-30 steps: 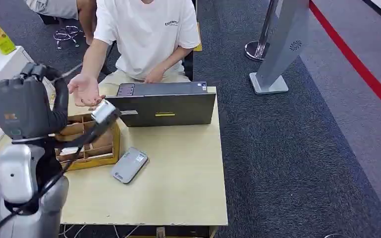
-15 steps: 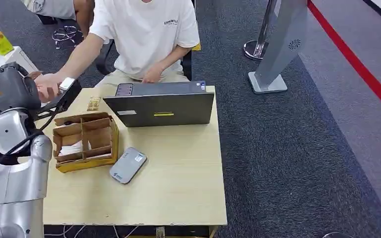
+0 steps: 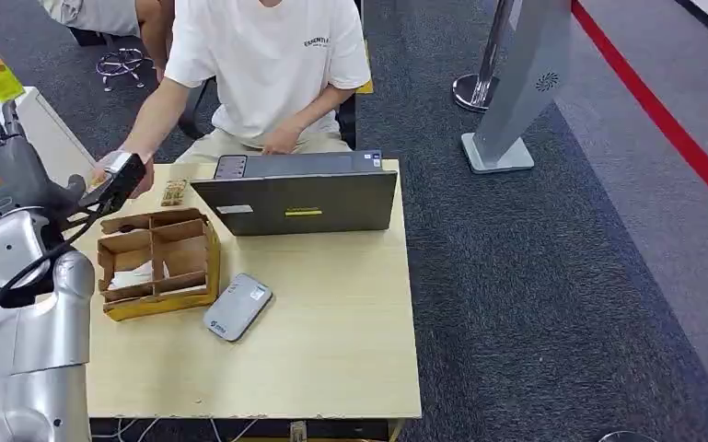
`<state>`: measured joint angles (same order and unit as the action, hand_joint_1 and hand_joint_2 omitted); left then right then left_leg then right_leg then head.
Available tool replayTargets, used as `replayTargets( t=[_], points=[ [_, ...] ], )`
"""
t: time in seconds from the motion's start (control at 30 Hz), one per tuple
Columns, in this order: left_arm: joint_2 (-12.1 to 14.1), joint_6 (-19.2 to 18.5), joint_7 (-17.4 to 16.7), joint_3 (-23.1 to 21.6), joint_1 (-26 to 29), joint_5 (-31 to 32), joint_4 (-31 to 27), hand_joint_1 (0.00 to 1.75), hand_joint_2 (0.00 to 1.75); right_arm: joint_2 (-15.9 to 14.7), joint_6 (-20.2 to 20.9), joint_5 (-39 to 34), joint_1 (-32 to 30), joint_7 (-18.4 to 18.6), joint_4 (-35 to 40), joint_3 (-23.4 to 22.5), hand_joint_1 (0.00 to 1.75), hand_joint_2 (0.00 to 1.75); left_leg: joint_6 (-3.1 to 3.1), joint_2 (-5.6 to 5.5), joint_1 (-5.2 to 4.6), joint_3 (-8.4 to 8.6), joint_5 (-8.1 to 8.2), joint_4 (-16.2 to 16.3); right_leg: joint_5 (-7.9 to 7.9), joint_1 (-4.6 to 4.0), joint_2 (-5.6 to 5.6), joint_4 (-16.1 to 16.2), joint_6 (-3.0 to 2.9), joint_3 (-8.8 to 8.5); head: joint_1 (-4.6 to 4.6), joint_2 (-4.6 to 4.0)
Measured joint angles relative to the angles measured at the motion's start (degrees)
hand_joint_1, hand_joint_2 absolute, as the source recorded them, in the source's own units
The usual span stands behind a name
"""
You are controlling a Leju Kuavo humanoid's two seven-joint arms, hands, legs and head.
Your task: Pass the card to the sensor for recognition and then transmit it.
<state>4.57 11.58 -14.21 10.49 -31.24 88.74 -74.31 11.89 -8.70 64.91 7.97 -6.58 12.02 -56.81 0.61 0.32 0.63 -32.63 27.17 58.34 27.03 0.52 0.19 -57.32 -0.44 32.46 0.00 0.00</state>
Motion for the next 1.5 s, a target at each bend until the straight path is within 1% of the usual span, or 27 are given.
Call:
replayTargets(
  t=[0.1, 0.17, 0.23, 0.27, 0.3, 0.33, 0.4, 0.43, 0.5, 0.57, 0.6, 0.63, 0.7, 0.73, 0.8, 0.83, 0.87, 0.93, 1.0, 1.17, 1.2, 1.27, 1.33, 1.37, 1.43, 1.47, 1.5],
  points=[
    [-0.2, 0.0, -0.1, 0.2, 0.0, 0.0, 0.3, 0.0, 1.75, 0.0, 0.0, 0.4, 0.0, -0.1, 0.0, 0.0, 0.0, 1.75, 0.0, -0.01, -0.01, -0.01, 0.0, 0.0, 0.0, 0.0, 0.0, 0.0, 0.0, 0.0, 0.02, -0.02],
    [-0.3, 0.3, 1.2, 0.4, 0.0, 0.0, 0.3, 0.0, 1.75, 0.0, 0.0, 0.5, 0.0, -0.2, 0.0, 0.0, 0.0, 1.75, 0.0, -0.01, 0.0, -0.01, 0.0, 0.0, 0.0, 0.0, 0.0, 0.0, 0.0, 0.0, 0.02, -0.02],
    [-1.4, 0.2, 6.2, 1.0, 0.1, -1.6, -0.1, 0.0, 1.75, 0.0, 0.0, 0.0, -0.1, -0.5, 0.0, -0.2, 0.0, 1.75, 0.0, -0.03, -0.01, -0.02, 0.0, 0.0, 0.0, 0.01, -0.02, 0.0, 0.0, 0.0, 0.0, -0.02],
    [-2.7, -0.9, 11.0, 1.9, 0.5, -5.6, -1.2, 0.0, 1.75, 0.0, 0.0, -0.6, -0.2, -0.9, 0.0, -0.4, 0.0, 1.75, 0.0, -0.04, -0.01, -0.04, 0.0, 0.0, 0.0, 0.01, -0.04, 0.0, 0.0, -0.01, 0.0, -0.02],
    [-3.8, -2.7, 15.7, 2.8, 1.4, -11.3, -2.8, 0.0, 1.75, 0.0, 0.0, -1.1, -0.3, -1.2, 0.0, -0.7, 0.0, 1.75, -0.01, -0.05, -0.02, -0.05, 0.0, 0.0, 0.0, 0.01, -0.05, 0.0, 0.0, -0.01, 0.0, -0.02],
    [-4.8, -5.5, 20.5, 3.7, 2.9, -19.7, -5.5, 0.0, 1.75, 0.0, 0.0, -1.7, -0.5, -1.9, 0.0, -1.1, 0.0, 1.75, -0.03, -0.03, -0.03, -0.06, 0.03, 0.0, 0.01, 0.02, -0.03, 0.0, 0.01, -0.02, 0.0, -0.02],
    [-6.1, -13.7, 27.3, 5.0, 8.0, -40.3, -12.2, 0.0, 1.75, 0.0, 0.0, -2.8, -1.1, -3.1, 0.0, -2.1, 0.0, 1.75, -0.06, 0.18, -0.05, -0.09, 0.14, 0.0, 0.01, 0.02, 0.16, 0.0, 0.01, -0.04, 0.11, -0.02],
    [-6.0, -17.0, 29.8, 6.1, 11.4, -50.0, -15.7, 0.0, 1.75, 0.0, 0.0, -3.0, -1.4, -3.4, 0.0, -2.6, 0.0, 1.75, 0.0, 0.42, -0.06, -0.06, 0.28, -0.1, 0.04, 0.04, 0.4, 0.0, 0.02, -0.07, 0.09, -0.02],
    [-5.2, -21.1, 33.7, 10.2, 18.5, -66.3, -21.1, 0.0, 1.75, 0.0, 0.0, -3.7, -2.1, -3.9, 0.0, -3.5, 0.0, 1.75, 0.07, 0.82, -0.05, 0.12, 0.48, -0.1, 0.16, 0.04, 0.77, 0.0, -0.05, -0.09, 0.09, -0.02],
    [-3.6, -27.4, 35.8, 19.1, 25.2, -85.8, -24.9, 0.0, 1.75, 0.0, -0.1, -3.7, -2.7, -3.8, 0.0, -4.3, 0.0, 1.75, 0.11, 0.91, -0.03, 0.27, 0.59, -0.2, 0.36, 0.03, 0.87, 0.0, -0.17, -0.07, 0.07, 0.0],
    [-2.6, -30.8, 35.5, 24.9, 27.2, -93.6, -25.2, 0.0, 0.0, 0.0, -0.2, -3.5, -3.0, -3.8, 0.0, -4.6, 0.0, 1.75, 0.11, 0.89, 0.0, 0.32, 0.6, -0.2, 0.48, 0.02, 0.86, 0.0, -0.15, -0.05, 0.04, 0.0],
    [-1.8, -34.1, 35.1, 30.4, 28.5, -98.2, -24.9, 0.0, 0.0, 0.0, -0.3, -3.4, -3.1, -3.8, 0.0, -5.0, 0.0, 1.75, 0.17, 0.86, 0.04, 0.32, 0.64, -0.2, 0.56, -0.02, 0.82, 0.0, -0.23, -0.02, 0.07, -0.02],
    [0.3, -38.7, 34.3, 41.0, 30.1, -102.0, -23.6, 0.0, 0.0, 0.0, -0.5, -3.3, -3.2, -3.8, 0.0, -5.4, 0.0, 1.75, 0.18, 0.69, 0.06, 0.31, 0.63, -0.2, 0.63, -0.07, 0.65, -0.1, -0.26, 0.04, -0.13, 0.0],
    [1.1, -38.3, 33.0, 45.1, 30.0, -103.3, -22.5, 0.0, 0.0, 0.0, -0.8, -3.1, -3.2, -3.7, 0.0, -5.4, 0.0, 1.75, 0.21, 0.48, 0.07, 0.24, 0.61, -0.3, 0.69, -0.08, 0.41, -0.1, -0.26, 0.0, -0.11, -0.02],
    [4.2, -34.4, 30.1, 52.5, 29.7, -108.2, -16.3, 0.0, 0.0, 0.0, -1.2, -1.8, -3.0, -3.1, 0.0, -5.4, 0.0, 1.75, 0.29, 0.37, 0.09, 0.23, 0.57, -0.4, 0.73, -0.1, 0.31, -0.1, -0.38, -0.07, 0.0, 0.0],
    [7.0, -32.1, 30.0, 56.3, 29.7, -110.3, -11.6, 0.0, 0.0, 0.0, -1.4, -1.1, -2.9, -2.7, 0.0, -5.4, 0.0, 1.75, 0.4, 0.49, 0.11, 0.33, 0.64, -0.4, 0.7, -0.13, 0.43, -0.1, -0.45, -0.06, -0.13, -0.02],
    [9.1, -31.4, 30.7, 60.1, 29.7, -111.6, -7.2, 0.0, 0.0, 0.0, -1.5, -0.9, -3.0, -2.5, 0.0, -5.4, 0.0, 1.75, 0.45, 0.58, 0.12, 0.42, 0.67, -0.4, 0.7, -0.14, 0.55, -0.1, -0.47, -0.06, -0.17, -0.02],
    [12.5, -32.0, 32.8, 65.3, 29.9, -112.1, 0.6, 0.0, 0.0, 0.0, -1.8, -0.4, -3.3, -2.1, 0.0, -5.4, 0.0, 1.75, 0.5, 0.52, 0.15, 0.47, 0.62, -0.4, 0.74, -0.16, 0.46, -0.2, -0.49, -0.07, -0.35, -0.02],
    [14.2, -32.1, 33.1, 68.3, 30.0, -112.2, 4.9, 0.0, 0.0, 0.0, -1.8, -0.3, -3.2, -2.1, 0.0, -5.4, 0.0, 1.75, 0.48, 0.16, 0.17, 0.38, 0.6, -0.3, 0.78, -0.18, 0.11, -0.2, -0.5, -0.15, -0.28, 0.0],
    [16.0, -31.8, 32.6, 72.1, 29.9, -111.9, 9.8, 0.0, 0.0, 0.0, -1.8, -0.3, -2.8, -2.0, -0.1, -5.4, 0.0, 1.75, 0.46, -0.01, 0.17, 0.29, 0.61, -0.2, 0.8, -0.17, -0.05, -0.2, -0.46, -0.24, -0.22, -0.02],
    [16.2, -30.6, 31.4, 72.5, 29.8, -112.6, 10.5, 0.0, 1.75, 0.0, -1.9, -0.3, -2.8, -1.7, -0.1, -5.4, 0.0, 1.75, 0.46, -0.02, 0.17, 0.23, 0.62, -0.2, 0.79, -0.17, -0.08, -0.2, -0.45, -0.28, -0.15, 0.0],
    [16.4, -23.8, 28.5, 74.0, 30.0, -117.6, 13.1, 0.0, 1.75, 0.0, -2.8, 1.0, -2.7, 0.2, -0.1, -5.4, 0.0, 1.75, 0.42, 0.0, 0.1, 0.29, 0.65, -0.2, 0.76, -0.13, -0.07, -0.2, -0.42, -0.3, -0.09, -0.02],
    [15.3, -15.7, 28.0, 75.4, 30.6, -122.5, 18.5, 0.0, 1.75, 0.0, -4.5, 3.4, -2.9, 4.7, -0.1, -5.0, 0.0, 1.75, 0.38, 0.07, -0.13, 0.51, 0.67, -0.2, 0.76, 0.11, 0.05, -0.1, -0.41, -0.3, -0.13, -0.02],
    [13.9, -13.4, 29.6, 75.8, 30.7, -122.7, 23.7, 0.0, 1.75, 0.0, -5.4, 4.8, -3.0, 8.0, -0.1, -4.6, 0.0, 1.75, 0.34, 0.05, -0.31, 0.61, 0.64, -0.3, 0.78, 0.28, 0.03, -0.1, -0.38, -0.31, -0.2, 0.0],
    [10.7, -12.5, 33.4, 75.7, 31.0, -120.2, 33.6, 0.0, 1.75, 0.0, -6.1, 6.8, -3.4, 12.0, -0.2, -3.9, 0.0, 1.75, 0.22, -0.06, -0.5, 0.61, 0.57, -0.3, 0.88, 0.49, -0.08, -0.1, -0.22, -0.27, -0.33, -0.02],
    [7.8, -10.1, 33.3, 75.2, 30.9, -117.4, 38.3, 0.0, 1.75, 0.1, -6.1, 7.5, -3.4, 13.3, -0.2, -3.4, 0.0, 1.75, 0.11, -0.13, -0.52, 0.6, 0.63, -0.3, 0.96, 0.52, -0.19, -0.1, -0.09, -0.26, -0.31, -0.02],
    [5.8, -7.3, 32.4, 74.1, 30.8, -114.5, 41.8, 0.0, 1.75, 0.3, -6.2, 7.9, -3.4, 14.0, -0.3, -3.2, 0.0, 1.75, 0.02, -0.16, -0.51, 0.56, 0.68, -0.2, 1.01, 0.52, -0.24, -0.1, 0.02, -0.31, -0.24, -0.02]
  ],
)
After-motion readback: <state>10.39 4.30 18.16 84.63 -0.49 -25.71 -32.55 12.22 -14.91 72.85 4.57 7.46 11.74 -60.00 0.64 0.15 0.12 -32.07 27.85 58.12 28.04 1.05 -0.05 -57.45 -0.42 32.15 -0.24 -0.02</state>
